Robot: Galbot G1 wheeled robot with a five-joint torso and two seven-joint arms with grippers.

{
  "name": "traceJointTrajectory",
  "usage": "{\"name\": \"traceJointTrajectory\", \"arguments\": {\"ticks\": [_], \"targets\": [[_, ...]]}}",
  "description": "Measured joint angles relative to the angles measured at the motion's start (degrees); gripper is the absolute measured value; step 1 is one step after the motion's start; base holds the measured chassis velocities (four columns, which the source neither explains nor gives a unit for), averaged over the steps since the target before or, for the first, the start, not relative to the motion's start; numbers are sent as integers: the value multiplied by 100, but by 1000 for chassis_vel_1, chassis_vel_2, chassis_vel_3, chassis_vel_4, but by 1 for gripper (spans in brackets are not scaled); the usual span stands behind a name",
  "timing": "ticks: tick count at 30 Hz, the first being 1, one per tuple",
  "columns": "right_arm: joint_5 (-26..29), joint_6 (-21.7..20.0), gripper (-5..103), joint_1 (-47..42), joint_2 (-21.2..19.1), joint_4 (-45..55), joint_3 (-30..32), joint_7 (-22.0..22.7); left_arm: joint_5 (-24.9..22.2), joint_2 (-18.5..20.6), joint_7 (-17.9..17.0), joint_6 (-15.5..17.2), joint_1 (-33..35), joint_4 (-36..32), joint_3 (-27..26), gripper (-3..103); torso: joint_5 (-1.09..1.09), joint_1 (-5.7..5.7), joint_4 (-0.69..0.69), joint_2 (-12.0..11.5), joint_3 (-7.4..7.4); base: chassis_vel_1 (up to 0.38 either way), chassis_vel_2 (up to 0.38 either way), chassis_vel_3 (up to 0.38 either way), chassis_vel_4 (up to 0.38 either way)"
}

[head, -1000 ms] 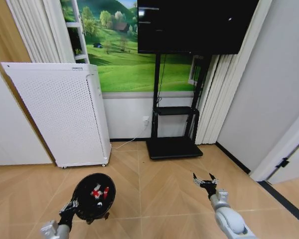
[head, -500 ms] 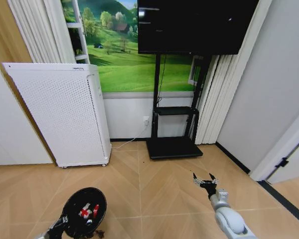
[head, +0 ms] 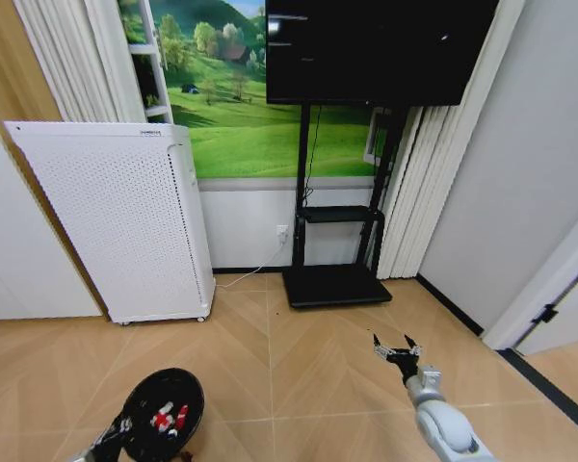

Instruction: Pick up the trash bin and place the garbage on the floor into it.

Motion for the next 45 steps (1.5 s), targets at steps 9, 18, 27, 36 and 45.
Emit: {"name": "traceJointTrajectory", "arguments": {"ticks": [9,18,27,36,45], "targets": [[0,0,100,0,0,0,0,0,-3,25,64,-74,-37,53,-40,55,-1,0,0,0,0,0,0,0,0],[0,0,100,0,0,0,0,0,483,87,479,-719,-137,-81,-231,93,-1,0,0,0,0,0,0,0,0],[0,0,100,0,0,0,0,0,620,335,858,-1391,-548,-429,-265,100,-1,0,0,0,0,0,0,0,0],[0,0,100,0,0,0,0,0,260,818,818,-1283,-1291,-429,141,100,-1,1,-1,-1,1,0,0,0,0],[0,0,100,0,0,0,0,0,270,873,790,-1190,-1453,-294,304,100,-1,0,1,-1,1,0,0,0,0]]}}
